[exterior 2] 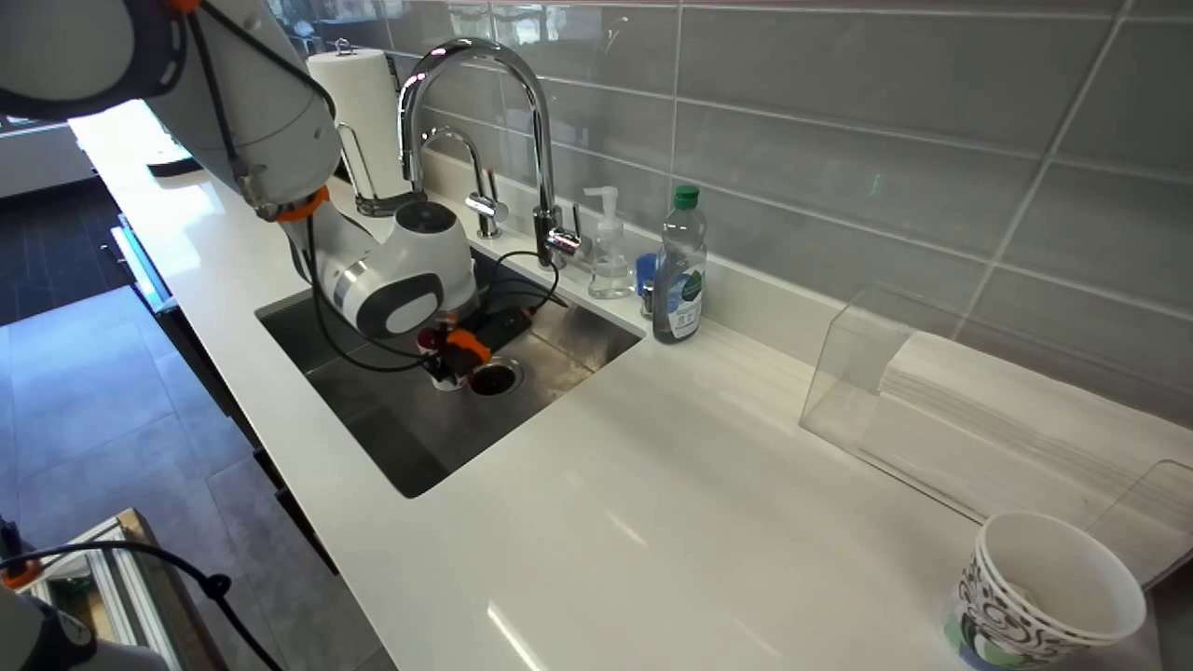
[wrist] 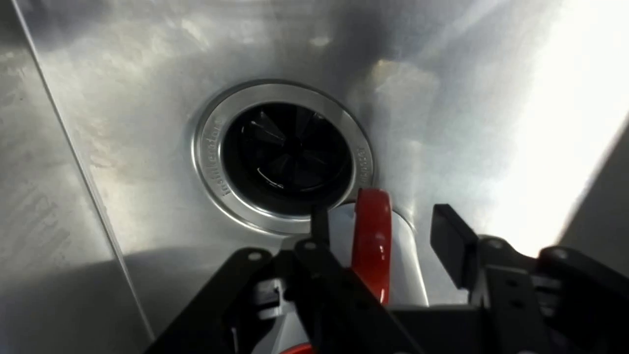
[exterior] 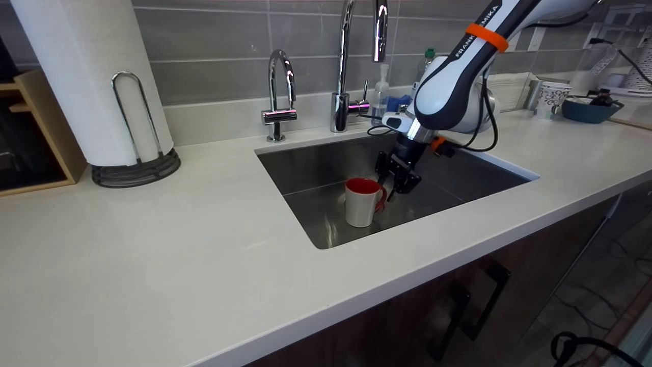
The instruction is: Pick up the red and white mug from the sink and put it on the kitchen counter
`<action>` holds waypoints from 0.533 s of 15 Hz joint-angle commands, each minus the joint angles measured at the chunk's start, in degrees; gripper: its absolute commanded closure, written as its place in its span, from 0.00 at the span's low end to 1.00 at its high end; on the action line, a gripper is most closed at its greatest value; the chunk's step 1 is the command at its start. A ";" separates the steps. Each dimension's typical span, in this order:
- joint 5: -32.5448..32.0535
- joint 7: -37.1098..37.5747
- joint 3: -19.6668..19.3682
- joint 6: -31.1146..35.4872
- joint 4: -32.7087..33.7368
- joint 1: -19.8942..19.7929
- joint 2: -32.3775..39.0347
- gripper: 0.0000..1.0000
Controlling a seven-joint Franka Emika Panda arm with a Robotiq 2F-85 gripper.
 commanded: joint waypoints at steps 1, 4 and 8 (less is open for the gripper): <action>-3.83 1.68 0.30 0.79 2.36 -0.54 2.60 0.40; -5.29 1.76 0.09 0.17 3.17 -0.36 3.45 0.49; -6.68 2.95 -0.97 -0.31 3.53 0.56 3.79 0.63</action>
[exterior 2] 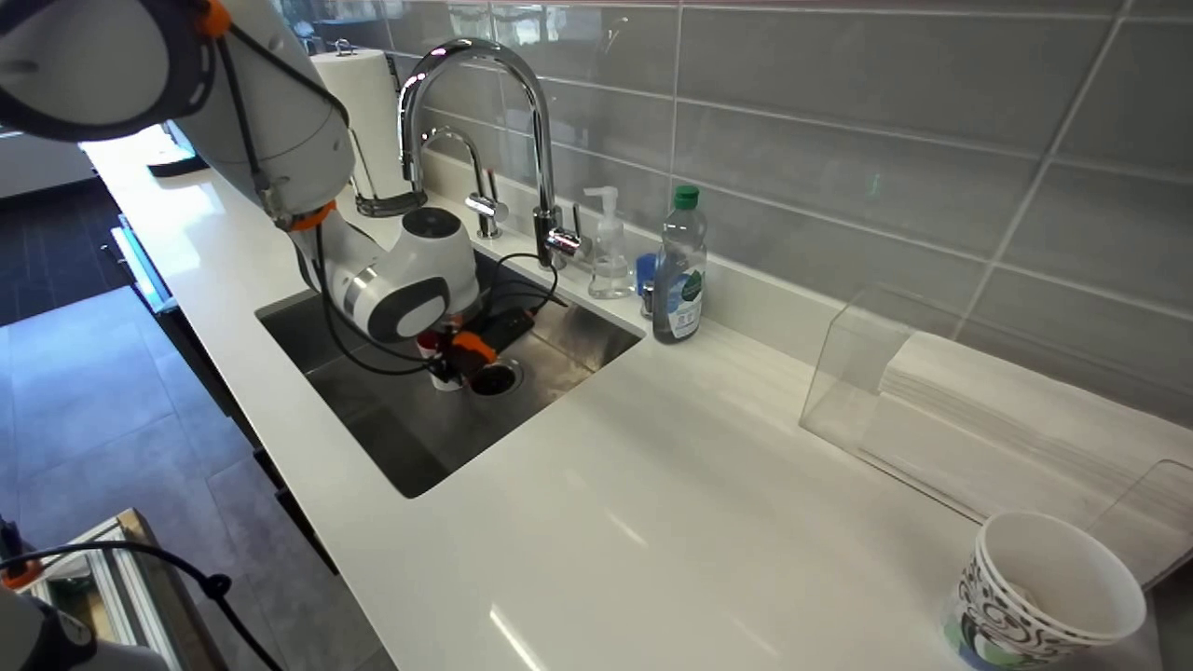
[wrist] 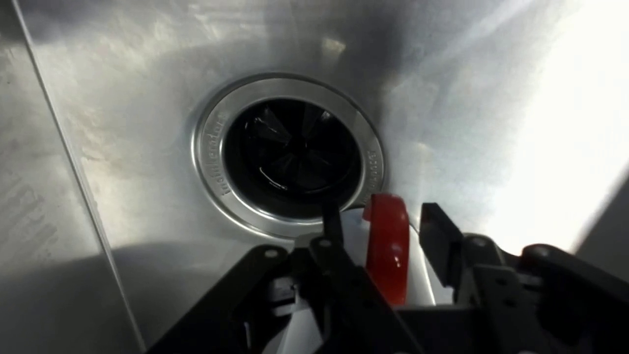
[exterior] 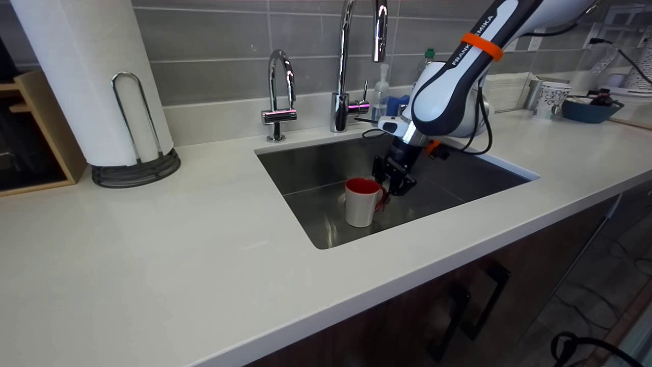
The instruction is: Pick up the red and white mug from the sink and put it on the kitchen counter
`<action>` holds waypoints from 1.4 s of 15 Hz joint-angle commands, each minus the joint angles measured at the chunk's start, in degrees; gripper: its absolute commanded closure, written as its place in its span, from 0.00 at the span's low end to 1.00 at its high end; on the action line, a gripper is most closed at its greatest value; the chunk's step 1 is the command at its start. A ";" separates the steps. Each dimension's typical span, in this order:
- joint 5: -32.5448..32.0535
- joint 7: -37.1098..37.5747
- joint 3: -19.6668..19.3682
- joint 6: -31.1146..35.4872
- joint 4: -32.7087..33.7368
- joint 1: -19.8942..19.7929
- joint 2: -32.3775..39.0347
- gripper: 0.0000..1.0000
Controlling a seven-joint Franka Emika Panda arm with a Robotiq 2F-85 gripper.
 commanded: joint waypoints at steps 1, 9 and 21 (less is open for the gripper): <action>-3.17 2.76 -0.97 -0.44 1.44 0.61 1.18 0.68; -5.25 4.56 -1.13 -0.39 1.07 0.58 0.95 0.69; -5.77 5.19 -1.39 -0.86 1.03 0.92 0.91 0.95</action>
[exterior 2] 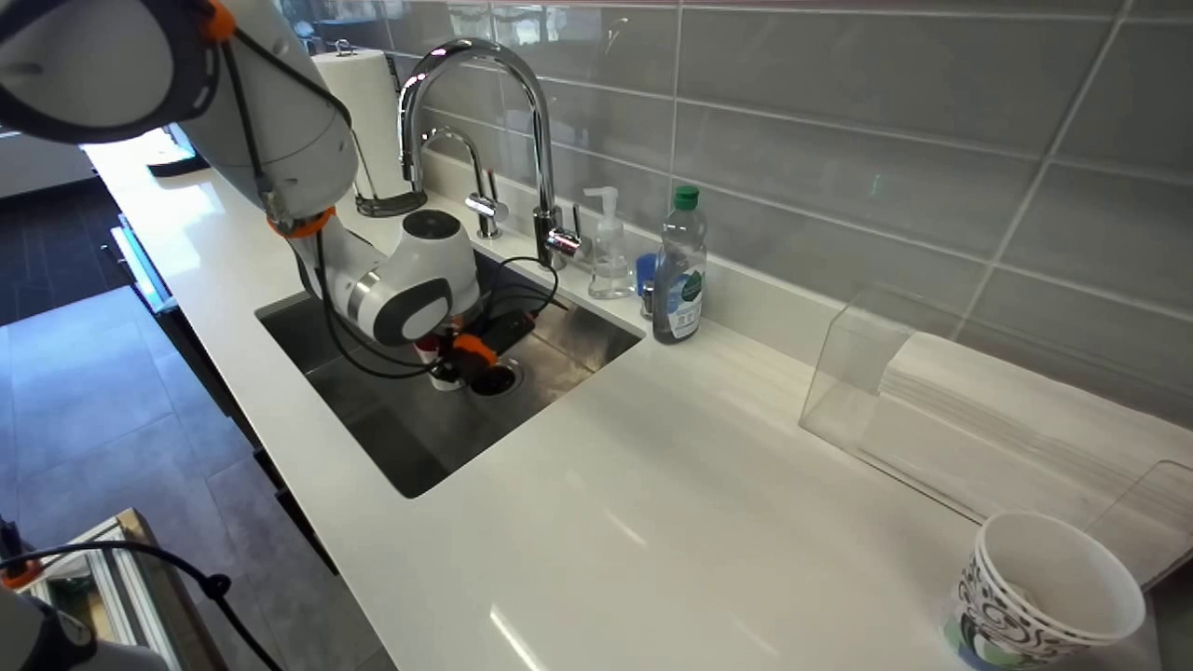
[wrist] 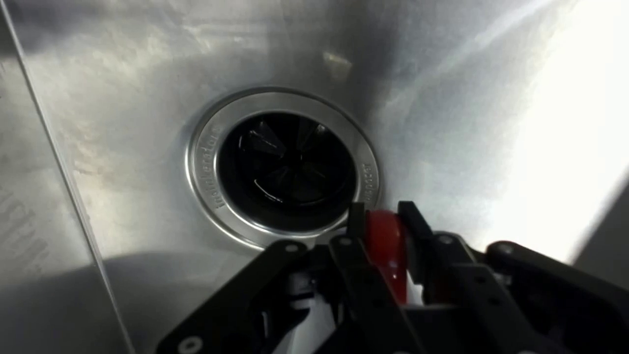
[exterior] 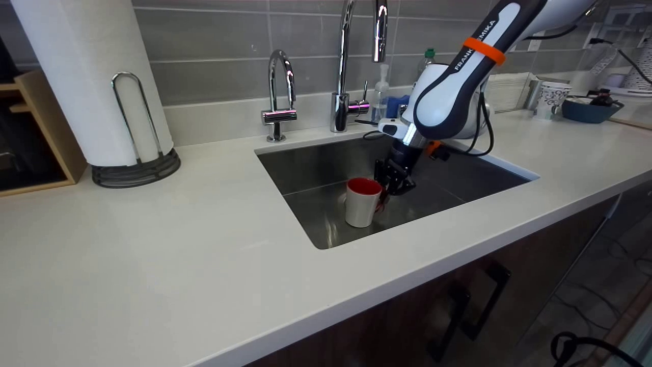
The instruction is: Pick up the red and white mug from the sink and put it on the kitchen counter
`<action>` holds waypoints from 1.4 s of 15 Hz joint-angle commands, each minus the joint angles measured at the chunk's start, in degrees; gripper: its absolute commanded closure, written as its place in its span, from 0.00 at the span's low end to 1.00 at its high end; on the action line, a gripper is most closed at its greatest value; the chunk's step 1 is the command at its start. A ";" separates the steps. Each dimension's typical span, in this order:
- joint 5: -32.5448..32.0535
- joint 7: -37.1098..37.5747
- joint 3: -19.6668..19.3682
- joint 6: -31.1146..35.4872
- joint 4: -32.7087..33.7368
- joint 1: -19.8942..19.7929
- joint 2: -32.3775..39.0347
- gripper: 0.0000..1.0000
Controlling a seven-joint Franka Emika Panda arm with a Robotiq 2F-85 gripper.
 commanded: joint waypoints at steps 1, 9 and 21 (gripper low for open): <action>-2.05 2.16 -0.09 -0.83 0.82 0.22 0.54 0.95; -0.86 1.76 3.04 -1.67 -0.16 -2.77 -0.43 0.95; 1.66 0.38 8.23 -6.77 0.01 -8.98 -0.48 0.95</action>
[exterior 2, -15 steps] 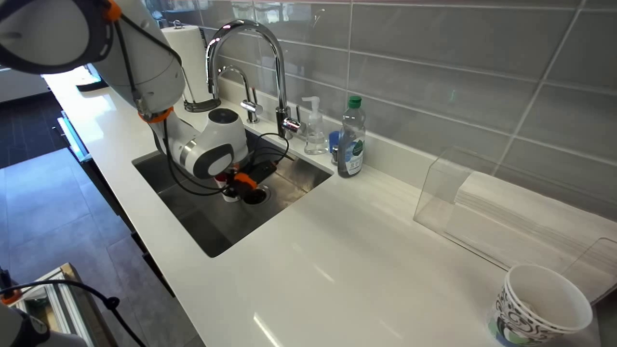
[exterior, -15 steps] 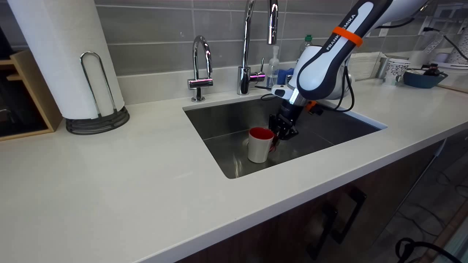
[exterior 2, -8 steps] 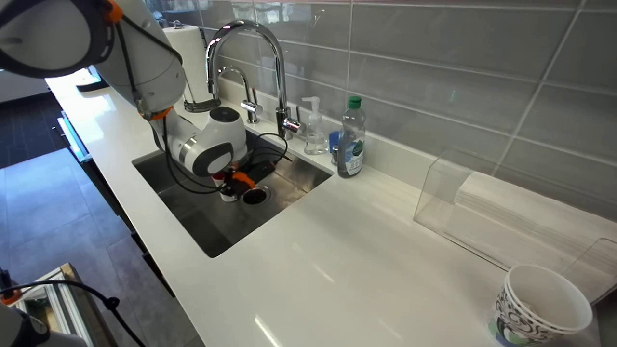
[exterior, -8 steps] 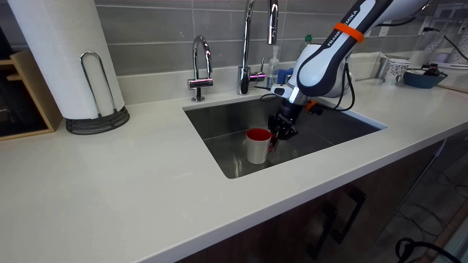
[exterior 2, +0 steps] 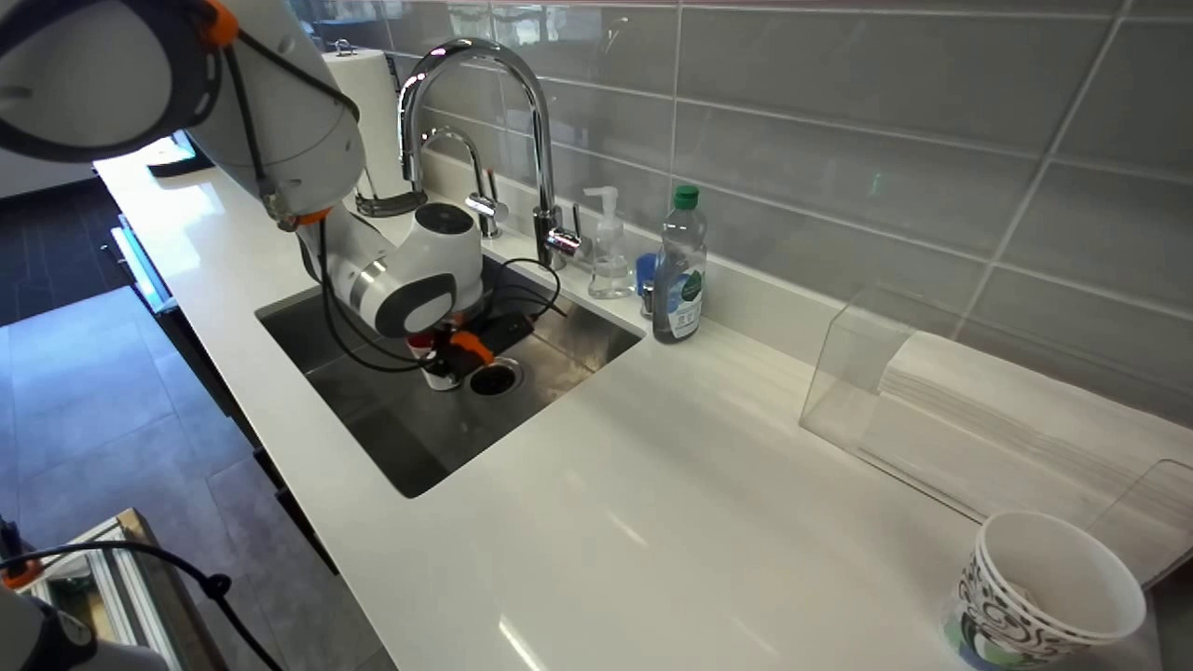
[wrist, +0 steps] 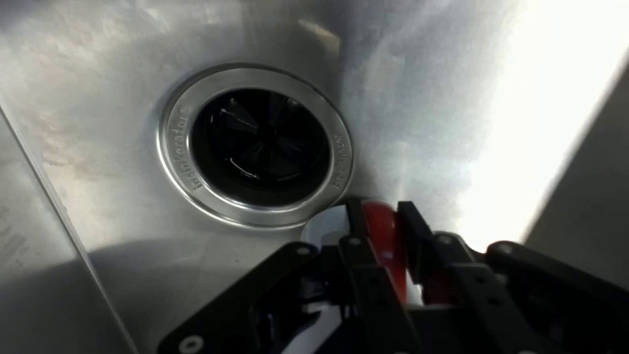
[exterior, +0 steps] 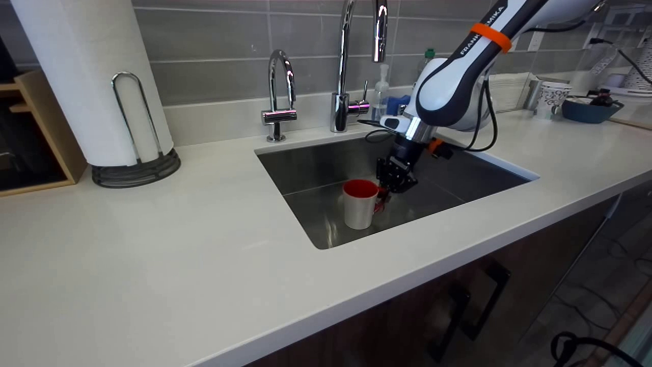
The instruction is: Pick up the red and white mug from the sink and put it on the kitchen counter
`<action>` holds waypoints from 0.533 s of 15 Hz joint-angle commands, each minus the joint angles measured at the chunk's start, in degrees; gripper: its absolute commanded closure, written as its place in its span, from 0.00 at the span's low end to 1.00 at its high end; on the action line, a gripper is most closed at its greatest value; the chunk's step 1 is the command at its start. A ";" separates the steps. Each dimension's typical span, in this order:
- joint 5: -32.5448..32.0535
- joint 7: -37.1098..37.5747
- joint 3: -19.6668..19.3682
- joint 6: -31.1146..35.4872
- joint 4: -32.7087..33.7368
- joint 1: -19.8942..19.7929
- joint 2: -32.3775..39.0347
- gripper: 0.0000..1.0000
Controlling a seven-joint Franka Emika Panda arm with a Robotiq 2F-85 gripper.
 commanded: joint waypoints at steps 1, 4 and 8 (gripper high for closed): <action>0.85 0.04 -0.20 -1.32 0.36 0.12 -0.29 0.95; 0.00 0.71 -1.95 -0.75 0.52 1.85 -0.11 0.95; -1.12 3.70 -6.27 -0.89 0.26 6.41 -1.17 0.95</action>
